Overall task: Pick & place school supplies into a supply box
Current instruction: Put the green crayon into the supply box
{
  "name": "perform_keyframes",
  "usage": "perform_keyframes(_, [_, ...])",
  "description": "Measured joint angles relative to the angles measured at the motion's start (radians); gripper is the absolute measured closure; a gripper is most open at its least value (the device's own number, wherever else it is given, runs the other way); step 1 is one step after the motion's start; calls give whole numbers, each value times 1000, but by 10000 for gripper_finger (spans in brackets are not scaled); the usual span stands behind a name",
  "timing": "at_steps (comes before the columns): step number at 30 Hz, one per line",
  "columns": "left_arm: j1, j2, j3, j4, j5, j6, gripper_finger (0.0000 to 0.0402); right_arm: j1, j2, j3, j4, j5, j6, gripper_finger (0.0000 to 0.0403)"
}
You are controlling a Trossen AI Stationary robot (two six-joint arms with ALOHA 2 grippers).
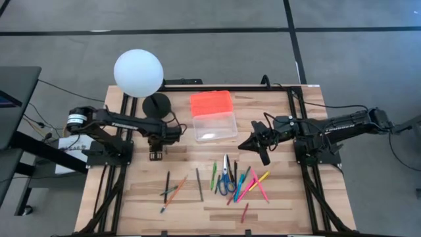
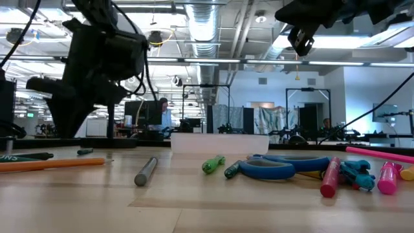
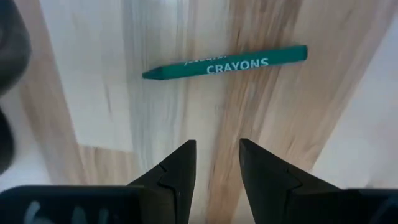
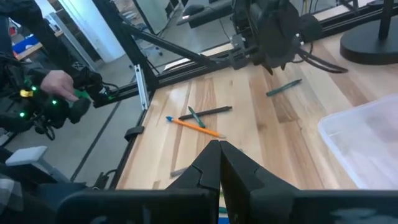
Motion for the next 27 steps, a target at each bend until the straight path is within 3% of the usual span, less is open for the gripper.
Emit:
perform_keyframes(10, [2, 0, -42, 186, 10, -13, 283, 0, 0, 0, -16, 0, -1, 403])
perform_keyframes(16, [-22, 0, -42, 202, 2, 175, 283, 0, 0, 0, -20, 0, 7, 403])
perform_keyframes(23, [-42, 0, -42, 345, -89, 366, 283, 2, 0, 0, -21, 0, 8, 403])
perform_keyframes(27, [-35, 0, -42, 342, -66, 463, 283, 2, 0, 0, -21, 0, 9, 403])
